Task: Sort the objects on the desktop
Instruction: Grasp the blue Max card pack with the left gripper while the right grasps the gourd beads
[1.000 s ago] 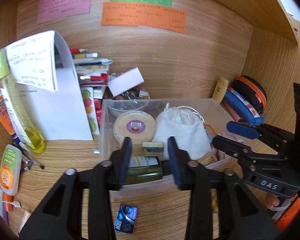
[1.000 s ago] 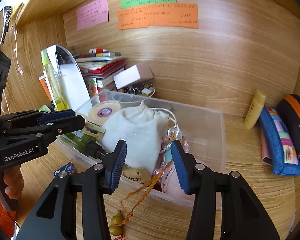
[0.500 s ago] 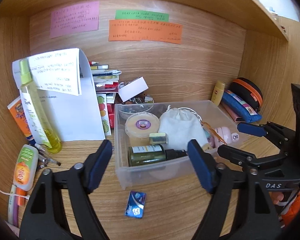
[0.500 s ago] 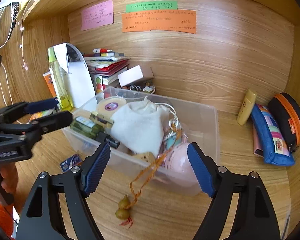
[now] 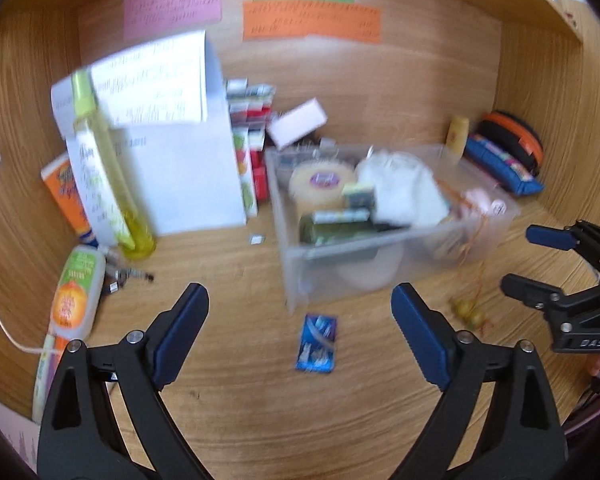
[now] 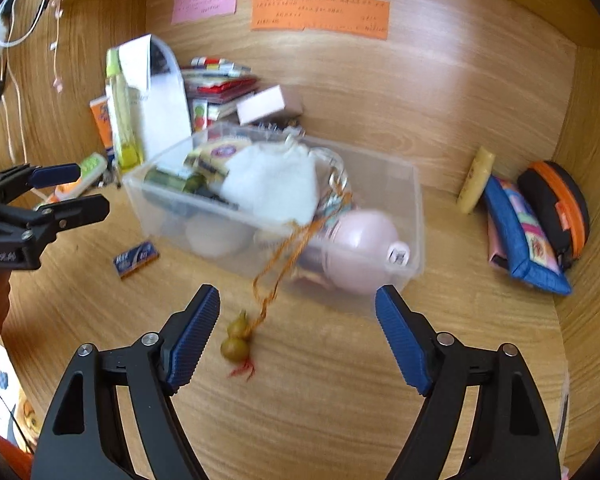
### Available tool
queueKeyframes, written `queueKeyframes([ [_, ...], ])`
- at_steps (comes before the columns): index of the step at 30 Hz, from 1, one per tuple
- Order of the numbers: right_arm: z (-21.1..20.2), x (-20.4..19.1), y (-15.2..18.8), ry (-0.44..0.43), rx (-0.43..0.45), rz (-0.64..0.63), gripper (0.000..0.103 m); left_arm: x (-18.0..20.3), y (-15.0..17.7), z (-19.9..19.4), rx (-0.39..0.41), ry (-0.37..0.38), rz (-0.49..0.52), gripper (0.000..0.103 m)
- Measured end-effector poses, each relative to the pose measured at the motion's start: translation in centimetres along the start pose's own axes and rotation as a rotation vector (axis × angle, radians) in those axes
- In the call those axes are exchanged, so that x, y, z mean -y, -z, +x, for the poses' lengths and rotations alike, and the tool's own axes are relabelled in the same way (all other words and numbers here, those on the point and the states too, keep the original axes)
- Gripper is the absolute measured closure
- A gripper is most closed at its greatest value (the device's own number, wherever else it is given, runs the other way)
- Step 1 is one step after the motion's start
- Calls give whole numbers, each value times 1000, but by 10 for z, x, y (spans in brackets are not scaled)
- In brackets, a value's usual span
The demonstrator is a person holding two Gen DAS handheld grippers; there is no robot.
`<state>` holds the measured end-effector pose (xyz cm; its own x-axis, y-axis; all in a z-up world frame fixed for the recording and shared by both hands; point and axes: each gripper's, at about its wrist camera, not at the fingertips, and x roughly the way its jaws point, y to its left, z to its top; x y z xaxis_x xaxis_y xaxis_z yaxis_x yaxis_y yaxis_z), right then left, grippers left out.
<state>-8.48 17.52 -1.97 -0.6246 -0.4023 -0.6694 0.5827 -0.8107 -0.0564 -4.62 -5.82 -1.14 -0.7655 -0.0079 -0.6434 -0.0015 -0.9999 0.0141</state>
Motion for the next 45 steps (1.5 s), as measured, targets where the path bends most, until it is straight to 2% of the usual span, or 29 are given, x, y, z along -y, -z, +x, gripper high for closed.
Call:
queueKeyframes([
  [8, 29, -10, 18, -66, -136, -19, 25, -4, 27, 32, -161, 15, 1, 9],
  [18, 45, -18, 21, -106, -198, -39, 28, 15, 23, 45, -182, 47, 69, 10],
  [20, 46, -18, 22, -107, -196, -42, 34, 16, 22, 47, -186, 43, 72, 10],
  [22, 45, -19, 21, -115, -191, -48, 41, 16, 22, 50, -196, 47, 68, 15],
  [24, 45, -19, 21, -121, -185, -56, 49, 12, 24, 54, -217, 46, 55, 28],
  [26, 45, -21, 21, -126, -176, -61, 54, 9, 24, 60, -235, 32, 47, 34],
  [30, 44, -22, 20, -141, -168, -74, 73, 8, 23, 59, -236, 36, 37, 42],
  [31, 45, -23, 19, -143, -167, -76, 75, 8, 23, 59, -237, 43, 37, 43],
  [33, 45, -24, 19, -149, -165, -78, 82, 9, 23, 57, -232, 52, 40, 56],
  [34, 45, -24, 18, -150, -165, -77, 84, 9, 24, 56, -227, 52, 42, 61],
  [35, 46, -24, 18, -153, -165, -76, 85, 10, 24, 54, -223, 50, 43, 72],
  [36, 45, -24, 18, -157, -165, -75, 85, 11, 25, 53, -219, 55, 48, 76],
  [45, 33, -23, 14, -178, -108, -49, 85, 9, 28, 41, -193, 89, 26, 76],
])
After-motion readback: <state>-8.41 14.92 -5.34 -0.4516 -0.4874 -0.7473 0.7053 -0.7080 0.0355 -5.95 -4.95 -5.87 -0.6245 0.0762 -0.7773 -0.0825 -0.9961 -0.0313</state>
